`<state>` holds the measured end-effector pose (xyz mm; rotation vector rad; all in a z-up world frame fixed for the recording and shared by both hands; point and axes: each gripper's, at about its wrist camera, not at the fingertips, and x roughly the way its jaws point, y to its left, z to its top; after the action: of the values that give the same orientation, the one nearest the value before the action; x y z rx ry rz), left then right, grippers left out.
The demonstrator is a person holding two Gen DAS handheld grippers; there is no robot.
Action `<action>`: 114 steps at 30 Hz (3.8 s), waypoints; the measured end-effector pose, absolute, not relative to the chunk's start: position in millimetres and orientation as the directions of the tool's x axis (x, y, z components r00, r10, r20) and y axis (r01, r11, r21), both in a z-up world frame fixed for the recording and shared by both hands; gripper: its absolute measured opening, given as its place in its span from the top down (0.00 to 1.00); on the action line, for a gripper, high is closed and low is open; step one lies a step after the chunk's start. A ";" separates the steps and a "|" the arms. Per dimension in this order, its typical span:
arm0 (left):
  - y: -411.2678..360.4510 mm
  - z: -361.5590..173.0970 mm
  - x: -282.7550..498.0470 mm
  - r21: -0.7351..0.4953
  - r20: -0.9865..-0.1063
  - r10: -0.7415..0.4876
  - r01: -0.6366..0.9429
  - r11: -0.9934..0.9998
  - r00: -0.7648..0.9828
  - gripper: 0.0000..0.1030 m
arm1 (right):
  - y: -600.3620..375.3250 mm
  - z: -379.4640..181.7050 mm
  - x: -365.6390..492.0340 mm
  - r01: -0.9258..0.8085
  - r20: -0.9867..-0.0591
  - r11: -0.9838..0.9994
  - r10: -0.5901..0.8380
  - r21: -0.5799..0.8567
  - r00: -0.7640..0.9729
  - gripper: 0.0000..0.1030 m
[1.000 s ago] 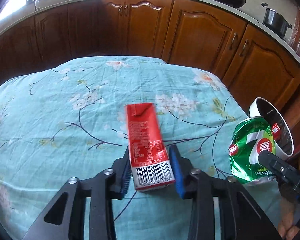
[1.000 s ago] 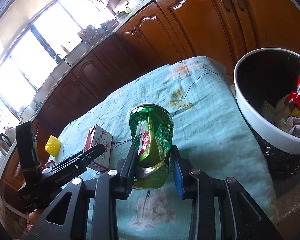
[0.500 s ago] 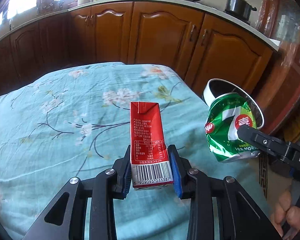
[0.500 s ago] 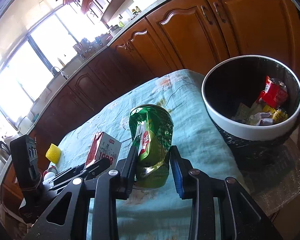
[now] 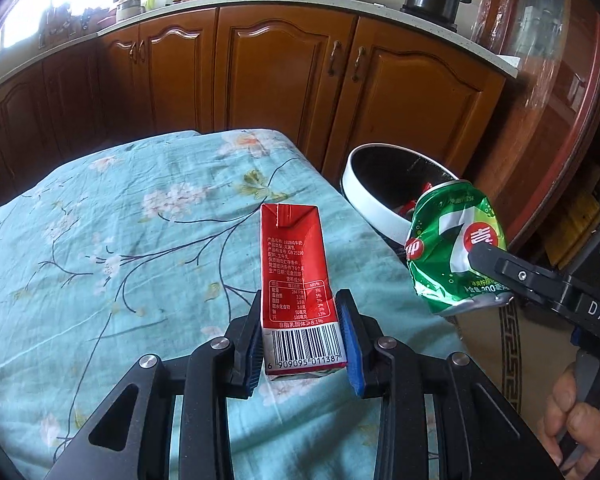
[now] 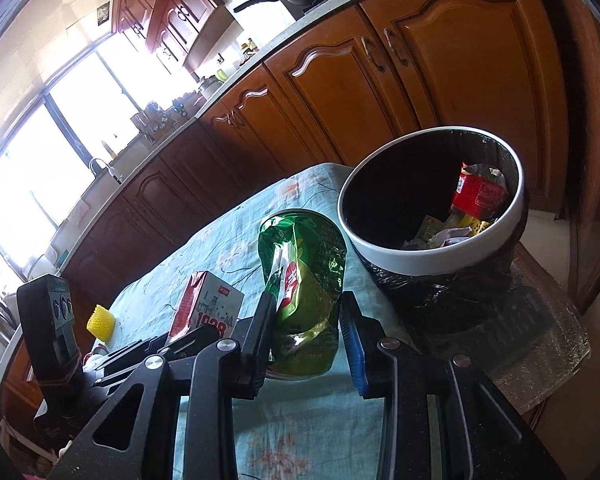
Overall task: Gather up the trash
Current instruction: 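Carry the green can and red milk carton over the bin opening, then open both tools to drop the can and carton into the bin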
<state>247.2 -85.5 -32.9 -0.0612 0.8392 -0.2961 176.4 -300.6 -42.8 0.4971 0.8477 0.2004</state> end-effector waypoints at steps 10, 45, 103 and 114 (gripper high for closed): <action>-108.9 -25.5 253.6 -0.176 -0.717 -0.315 0.276 0.945 0.622 0.69 | -328.6 -40.5 169.2 0.074 -0.663 0.870 0.314 0.487 0.679 0.68; -189.4 -22.4 332.0 -0.123 -0.701 -0.331 0.350 0.929 0.632 0.69 | -392.3 -24.1 220.2 0.137 -0.666 0.918 0.160 0.372 0.729 0.68; -233.9 -47.7 397.7 -0.078 -0.789 -0.276 0.356 0.931 0.549 0.69 | -393.3 -52.9 273.0 0.151 -0.782 0.953 0.120 0.264 0.612 0.68; -238.6 -49.4 403.3 -0.074 -0.798 -0.266 0.351 0.934 0.540 0.68 | -393.5 -56.3 279.4 0.154 -0.801 0.956 0.114 0.248 0.588 0.68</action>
<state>403.3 -238.6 -49.4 0.0990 0.9305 -0.3672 279.4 -393.5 -56.3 0.3069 0.9458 -0.0236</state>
